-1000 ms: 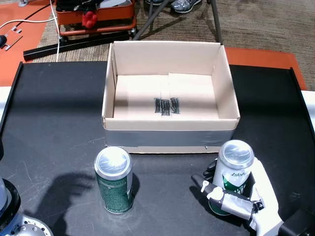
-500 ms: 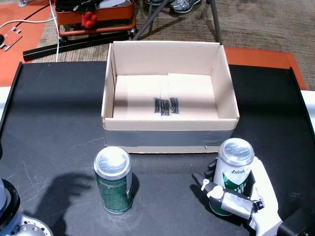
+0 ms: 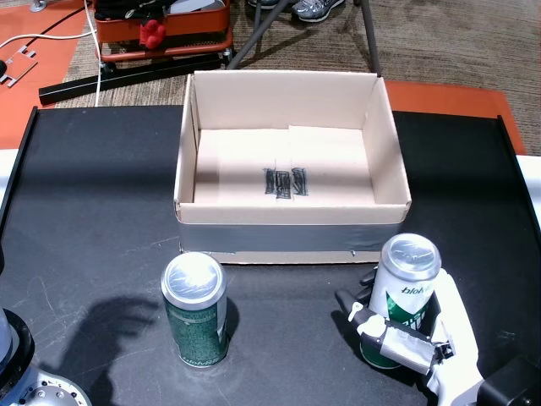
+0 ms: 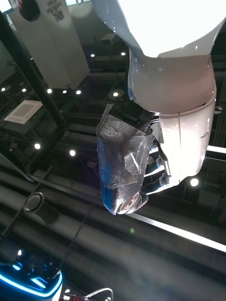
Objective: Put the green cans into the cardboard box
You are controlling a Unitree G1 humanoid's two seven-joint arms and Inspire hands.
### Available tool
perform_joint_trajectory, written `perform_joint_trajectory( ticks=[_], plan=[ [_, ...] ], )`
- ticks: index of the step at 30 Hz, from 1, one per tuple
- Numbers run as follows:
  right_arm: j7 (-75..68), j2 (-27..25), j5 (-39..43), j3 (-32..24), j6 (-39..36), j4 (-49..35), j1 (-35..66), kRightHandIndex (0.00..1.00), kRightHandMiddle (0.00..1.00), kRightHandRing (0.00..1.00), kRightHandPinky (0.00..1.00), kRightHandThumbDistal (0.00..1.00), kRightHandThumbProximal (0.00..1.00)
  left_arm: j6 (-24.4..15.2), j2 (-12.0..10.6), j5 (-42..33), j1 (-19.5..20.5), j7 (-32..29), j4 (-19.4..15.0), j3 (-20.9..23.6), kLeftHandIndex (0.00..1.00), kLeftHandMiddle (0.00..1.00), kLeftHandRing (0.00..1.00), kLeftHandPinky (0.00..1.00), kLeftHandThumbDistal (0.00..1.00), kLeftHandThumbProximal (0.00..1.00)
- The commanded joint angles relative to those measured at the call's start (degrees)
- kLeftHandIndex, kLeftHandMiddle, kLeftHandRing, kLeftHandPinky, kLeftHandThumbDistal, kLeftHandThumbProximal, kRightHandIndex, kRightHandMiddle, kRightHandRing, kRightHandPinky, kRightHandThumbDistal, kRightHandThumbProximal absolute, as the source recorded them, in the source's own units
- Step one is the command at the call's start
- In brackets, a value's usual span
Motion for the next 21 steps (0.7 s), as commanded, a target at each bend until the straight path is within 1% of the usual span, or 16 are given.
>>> perform_joint_trajectory(
  ticks=[1, 3, 5, 6, 9, 10, 12, 15, 16, 17, 19, 20, 21],
  plan=[
    [0.0, 0.4, 0.2, -0.2, -1.0, 0.2, -0.2, 0.08, 0.3, 0.39, 0.25, 0.56, 0.0, -0.2, -6.6, 0.7, 4.2, 0.1, 0.2, -0.8, 0.66, 0.72, 0.81, 0.83, 0.08, 0.77],
    [-0.1, 0.5, 0.2, -0.2, -1.1, 0.2, -0.2, 0.08, 0.32, 0.42, 0.27, 0.5, 0.0, -1.3, -6.7, 1.3, 4.0, 0.3, 0.6, -0.5, 0.65, 0.72, 0.81, 0.84, 0.08, 0.78],
    [-0.1, 0.6, 0.3, -0.3, -1.0, 0.2, -0.2, 0.09, 0.34, 0.45, 0.29, 0.47, 0.0, -2.2, -6.8, 1.5, 3.6, 0.4, 0.9, -0.3, 0.65, 0.72, 0.81, 0.84, 0.06, 0.78],
    [-0.2, 0.6, 0.3, -0.3, -1.0, 0.2, -0.3, 0.08, 0.34, 0.45, 0.3, 0.44, 0.0, -2.4, -6.9, 1.6, 3.5, 0.6, 1.0, -0.3, 0.64, 0.71, 0.8, 0.83, 0.08, 0.77],
    [-0.7, 0.6, -0.1, -0.2, -1.2, 0.4, -0.4, 0.09, 0.34, 0.46, 0.33, 0.43, 0.0, -2.9, -6.8, 1.6, 3.4, 0.7, 1.3, -0.5, 0.64, 0.72, 0.81, 0.84, 0.07, 0.77],
    [-0.9, 0.5, -0.3, -0.2, -1.3, 0.5, -0.4, 0.08, 0.34, 0.45, 0.33, 0.43, 0.0, -2.4, -6.6, 1.3, 3.5, 0.5, 1.2, -0.7, 0.65, 0.72, 0.81, 0.84, 0.08, 0.77],
    [-0.9, 0.4, -0.3, -0.1, -1.4, 0.5, -0.4, 0.08, 0.34, 0.46, 0.35, 0.42, 0.0, -2.2, -6.7, 1.3, 3.5, 0.6, 1.2, -0.9, 0.65, 0.72, 0.81, 0.83, 0.08, 0.77],
    [0.0, 0.6, 0.6, -0.4, -1.1, 0.3, -0.4, 0.09, 0.35, 0.47, 0.36, 0.39, 0.0, -2.3, -6.5, 1.0, 3.0, -0.1, 1.8, -0.8, 0.65, 0.72, 0.81, 0.84, 0.06, 0.79],
    [-0.1, 0.5, 0.5, -0.3, -1.2, 0.2, -0.4, 0.09, 0.35, 0.48, 0.37, 0.37, 0.0, -2.2, -6.7, 0.9, 2.9, 0.0, 1.9, -0.8, 0.64, 0.71, 0.8, 0.83, 0.08, 0.78],
    [-0.3, 0.4, 0.2, -0.3, -1.5, 0.2, -0.4, 0.09, 0.36, 0.49, 0.38, 0.36, 0.0, -2.4, -6.8, 0.9, 2.7, -0.1, 2.1, -0.8, 0.64, 0.71, 0.8, 0.83, 0.06, 0.78],
    [-0.8, 0.2, -0.3, -0.1, -1.7, -0.2, -0.4, 0.1, 0.37, 0.51, 0.4, 0.34, 0.0, -3.2, -7.1, 1.1, 2.2, -0.2, 2.7, -0.5, 0.63, 0.71, 0.8, 0.83, 0.08, 0.8],
    [-1.5, -0.1, -1.1, 0.1, -2.1, -0.4, -0.3, 0.11, 0.39, 0.53, 0.42, 0.34, 0.0, -3.8, -7.2, 1.4, 2.0, 0.0, 3.1, -0.5, 0.63, 0.71, 0.8, 0.83, 0.09, 0.81],
    [-1.9, -0.4, -1.6, 0.2, -2.4, -0.9, -0.3, 0.14, 0.41, 0.55, 0.44, 0.34, 0.0, -4.1, -7.2, 1.6, 1.8, 0.0, 3.5, -0.5, 0.63, 0.71, 0.8, 0.83, 0.08, 0.83]
  ],
)
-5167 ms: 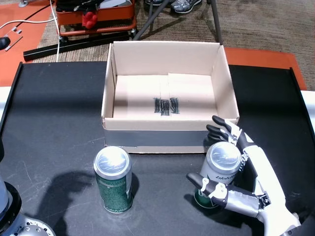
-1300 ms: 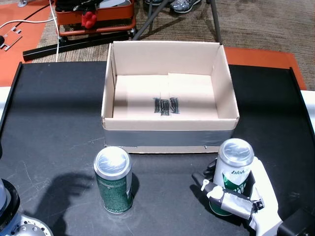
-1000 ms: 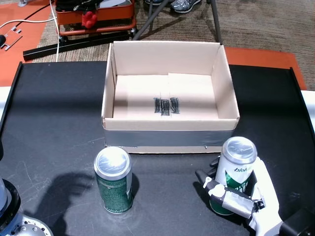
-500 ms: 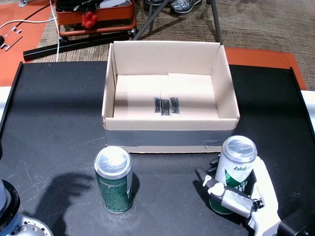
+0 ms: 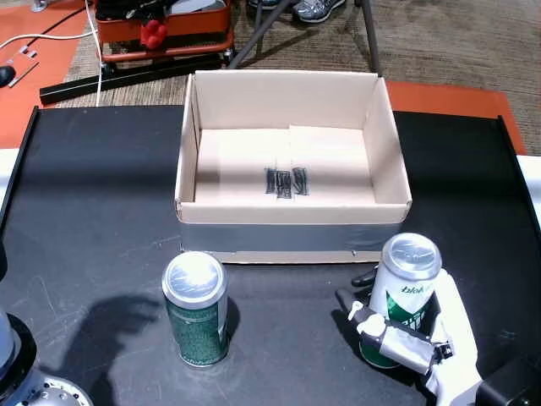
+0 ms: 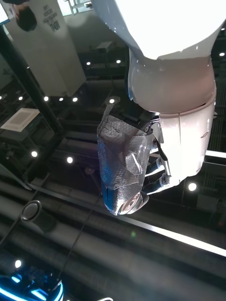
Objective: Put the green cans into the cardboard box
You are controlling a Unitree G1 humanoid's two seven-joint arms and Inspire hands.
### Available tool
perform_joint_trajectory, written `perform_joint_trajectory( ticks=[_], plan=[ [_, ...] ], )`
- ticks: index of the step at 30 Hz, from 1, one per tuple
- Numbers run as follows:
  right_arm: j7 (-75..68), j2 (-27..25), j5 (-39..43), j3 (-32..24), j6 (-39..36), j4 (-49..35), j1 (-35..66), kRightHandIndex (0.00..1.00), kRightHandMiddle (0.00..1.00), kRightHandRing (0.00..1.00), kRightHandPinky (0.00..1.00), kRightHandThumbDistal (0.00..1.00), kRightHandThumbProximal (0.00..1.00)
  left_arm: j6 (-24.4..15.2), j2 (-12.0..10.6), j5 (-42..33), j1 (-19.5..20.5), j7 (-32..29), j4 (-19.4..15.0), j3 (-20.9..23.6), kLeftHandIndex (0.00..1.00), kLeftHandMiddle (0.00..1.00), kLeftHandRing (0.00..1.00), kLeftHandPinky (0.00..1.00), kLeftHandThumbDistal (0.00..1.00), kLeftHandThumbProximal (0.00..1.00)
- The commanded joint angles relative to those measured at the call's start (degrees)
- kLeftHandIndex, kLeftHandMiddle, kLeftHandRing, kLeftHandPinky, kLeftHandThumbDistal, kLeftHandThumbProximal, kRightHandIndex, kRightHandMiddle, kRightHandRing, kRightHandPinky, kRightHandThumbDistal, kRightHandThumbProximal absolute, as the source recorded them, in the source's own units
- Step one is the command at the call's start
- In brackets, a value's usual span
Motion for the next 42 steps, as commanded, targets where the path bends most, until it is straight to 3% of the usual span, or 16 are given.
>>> perform_joint_trajectory(
  ticks=[1, 6, 10, 20, 28, 29, 31, 33, 38, 42],
  plan=[
    [-1.3, -0.7, -1.2, 0.2, -1.9, -1.5, -0.1, 0.15, 0.43, 0.57, 0.45, 0.34, 0.0, -1.1, -7.2, 0.7, 2.2, 0.0, 1.3, -0.6, 0.64, 0.71, 0.81, 0.83, 0.09, 0.84],
    [-2.6, -2.2, -2.4, 0.3, -2.7, -6.2, 0.2, 0.2, 0.49, 0.64, 0.5, 0.34, 0.0, -1.7, -7.5, 0.6, 1.1, -0.5, 2.6, -1.2, 0.64, 0.73, 0.82, 0.84, 0.08, 0.91],
    [-5.1, -4.0, -5.1, 0.5, -4.1, -11.2, 0.4, 0.2, 0.5, 0.69, 0.58, 0.31, 0.0, -2.7, -7.4, 0.6, 0.2, -0.3, 3.7, -1.4, 0.64, 0.74, 0.82, 0.84, 0.1, 0.9],
    [-5.6, -6.0, -5.7, 0.4, -7.4, -21.9, -0.3, 0.37, 0.62, 0.8, 0.68, 0.25, 0.0, -1.4, -7.9, -1.1, -1.1, -0.5, 5.7, -2.3, 0.66, 0.74, 0.82, 0.83, 0.1, 0.8],
    [-3.5, -7.3, -2.5, 0.2, -6.4, -30.2, -3.5, 0.39, 0.64, 0.84, 0.72, 0.24, 0.0, -3.3, -8.3, -1.1, -3.1, -0.3, 9.5, -1.5, 0.65, 0.71, 0.8, 0.81, 0.12, 0.81],
    [-3.4, -7.8, -2.9, 0.0, -6.0, -30.6, -4.6, 0.39, 0.64, 0.85, 0.74, 0.24, 0.0, -3.0, -8.0, -1.3, -3.9, -0.4, 10.6, -1.2, 0.66, 0.71, 0.8, 0.81, 0.14, 0.8],
    [-4.0, -9.1, -4.9, -0.4, -5.5, -30.7, -7.2, 0.42, 0.64, 0.85, 0.78, 0.22, 0.0, -1.9, -5.3, -3.5, -10.7, -1.9, 19.0, 2.1, 0.67, 0.71, 0.79, 0.81, 0.08, 0.78],
    [-5.5, -10.4, -7.9, -0.7, -5.5, -29.6, -10.4, 0.42, 0.62, 0.82, 0.82, 0.21, 0.0, -1.2, -4.1, -5.1, -14.9, -4.4, 24.3, 5.1, 0.67, 0.72, 0.79, 0.8, 0.07, 0.77],
    [-6.8, -12.8, -12.0, 0.0, -2.1, -24.8, -19.7, 0.4, 0.58, 0.76, 0.79, 0.26, 0.0, -0.6, -4.4, -6.2, -19.0, -11.2, 29.4, 11.3, 0.68, 0.72, 0.8, 0.81, 0.1, 0.78],
    [-5.9, -14.4, -12.8, 1.4, -0.3, -17.7, -28.0, 0.25, 0.44, 0.64, 0.66, 0.26, 0.0, 1.5, -4.4, -7.4, -21.2, -16.1, 32.4, 15.1, 0.69, 0.73, 0.81, 0.83, 0.1, 0.77]
  ],
)
